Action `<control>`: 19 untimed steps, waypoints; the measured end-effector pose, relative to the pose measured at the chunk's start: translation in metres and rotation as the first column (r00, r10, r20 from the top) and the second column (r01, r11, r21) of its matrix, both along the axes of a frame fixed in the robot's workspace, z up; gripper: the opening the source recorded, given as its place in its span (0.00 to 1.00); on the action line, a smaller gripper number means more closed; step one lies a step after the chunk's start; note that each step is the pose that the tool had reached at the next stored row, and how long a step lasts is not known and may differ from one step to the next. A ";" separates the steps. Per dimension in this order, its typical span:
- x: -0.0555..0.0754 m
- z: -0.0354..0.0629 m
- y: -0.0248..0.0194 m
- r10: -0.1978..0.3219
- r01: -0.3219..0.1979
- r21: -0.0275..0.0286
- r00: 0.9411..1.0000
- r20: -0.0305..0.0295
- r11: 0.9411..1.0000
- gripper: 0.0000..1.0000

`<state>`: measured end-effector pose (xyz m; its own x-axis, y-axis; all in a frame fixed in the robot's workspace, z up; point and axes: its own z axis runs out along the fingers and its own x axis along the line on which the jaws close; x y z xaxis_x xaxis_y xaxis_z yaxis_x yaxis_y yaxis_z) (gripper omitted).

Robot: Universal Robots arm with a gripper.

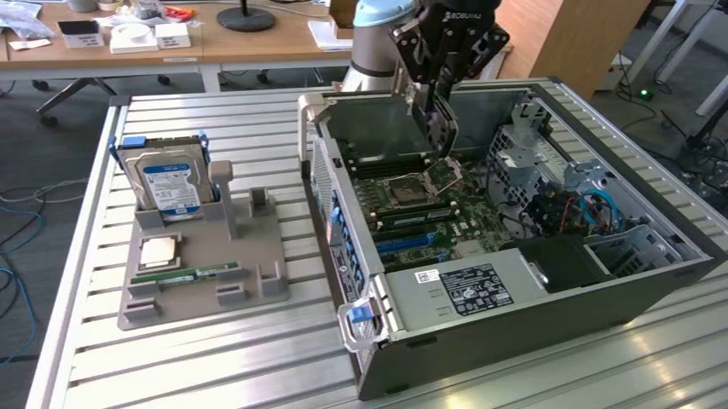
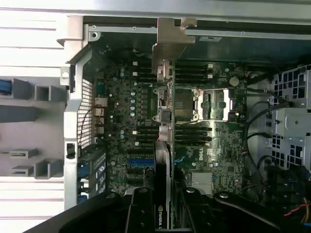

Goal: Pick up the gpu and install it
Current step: 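Pick up the gpu and move the gpu toward the slot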

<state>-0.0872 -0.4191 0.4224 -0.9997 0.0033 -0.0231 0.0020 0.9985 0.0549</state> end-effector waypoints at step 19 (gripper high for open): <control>0.072 0.0000 0.0009 0.000 0.000 0.001 1.000 0.000 1.000 0.26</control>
